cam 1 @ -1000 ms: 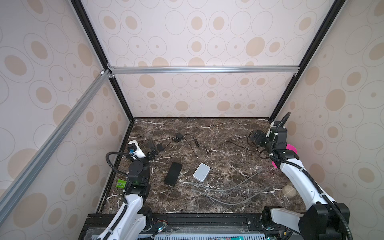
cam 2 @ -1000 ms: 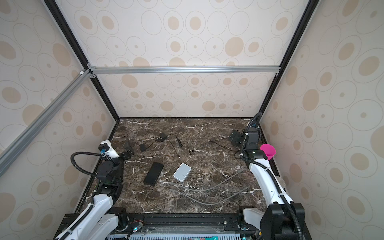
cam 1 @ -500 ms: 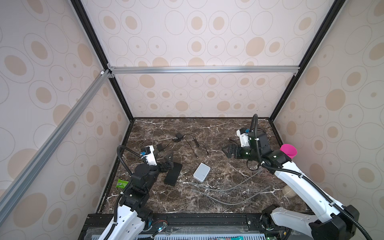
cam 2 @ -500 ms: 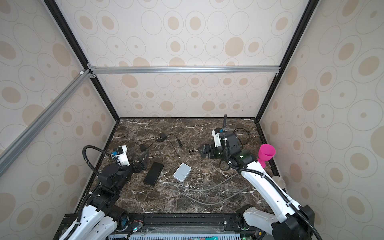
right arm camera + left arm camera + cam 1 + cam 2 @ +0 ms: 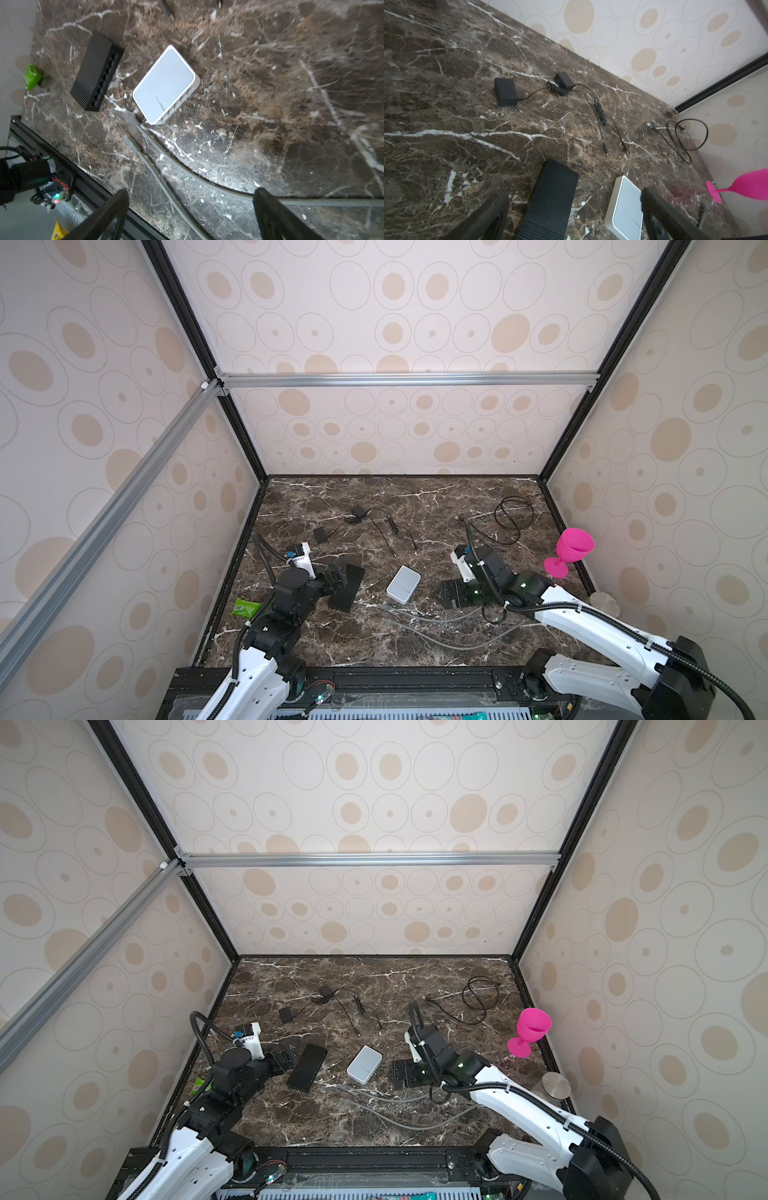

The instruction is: Insert the plug into the switch port

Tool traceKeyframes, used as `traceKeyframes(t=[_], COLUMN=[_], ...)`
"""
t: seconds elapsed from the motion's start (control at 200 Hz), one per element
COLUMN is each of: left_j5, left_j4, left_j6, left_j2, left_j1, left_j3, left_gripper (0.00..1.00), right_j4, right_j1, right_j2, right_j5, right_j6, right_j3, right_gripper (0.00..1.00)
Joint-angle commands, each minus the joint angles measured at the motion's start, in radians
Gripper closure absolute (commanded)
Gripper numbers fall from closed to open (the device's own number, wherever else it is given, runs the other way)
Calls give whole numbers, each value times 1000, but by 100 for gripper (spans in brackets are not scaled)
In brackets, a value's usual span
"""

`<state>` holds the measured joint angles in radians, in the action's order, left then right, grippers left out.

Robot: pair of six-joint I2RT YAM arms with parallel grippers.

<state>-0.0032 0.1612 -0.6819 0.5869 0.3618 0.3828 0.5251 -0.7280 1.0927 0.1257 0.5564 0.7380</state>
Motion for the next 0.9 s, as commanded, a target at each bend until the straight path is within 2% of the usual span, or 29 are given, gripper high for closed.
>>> traceKeyframes(t=[0.0,0.09,0.17,0.315,0.38,0.68,0.775,0.895], left_j5=[64,143,152,-16,-66,-166,-163,-118], left_j4=[56,18,-10,-24,-6,23,28,4], left_j6=[40,33,13,-17,-31,-91,-87,-88], left_j2=[60,113,150,202,230,109,125,187], left_j1=[-1,1,34,266,319,319,315,304], left_j3=[65,58,45,49,52,-9,-10,-9], left_gripper=[2,2,2,2,2,2,2,2], right_j4=[-31,-41,-28,-30,-30,-33,-30,-5], right_j1=[-20,-21,-28,-31,-31,-34,-61,-149], right_j2=[49,98,145,174,173,157,152,168], right_j5=[-52,-26,-14,-6,-5,-2,-18,-81], right_j6=[25,6,-9,-12,-11,-18,-27,-50], right_j3=[16,33,59,66,64,55,61,101], right_gripper=[5,7,8,7,7,1,0,1])
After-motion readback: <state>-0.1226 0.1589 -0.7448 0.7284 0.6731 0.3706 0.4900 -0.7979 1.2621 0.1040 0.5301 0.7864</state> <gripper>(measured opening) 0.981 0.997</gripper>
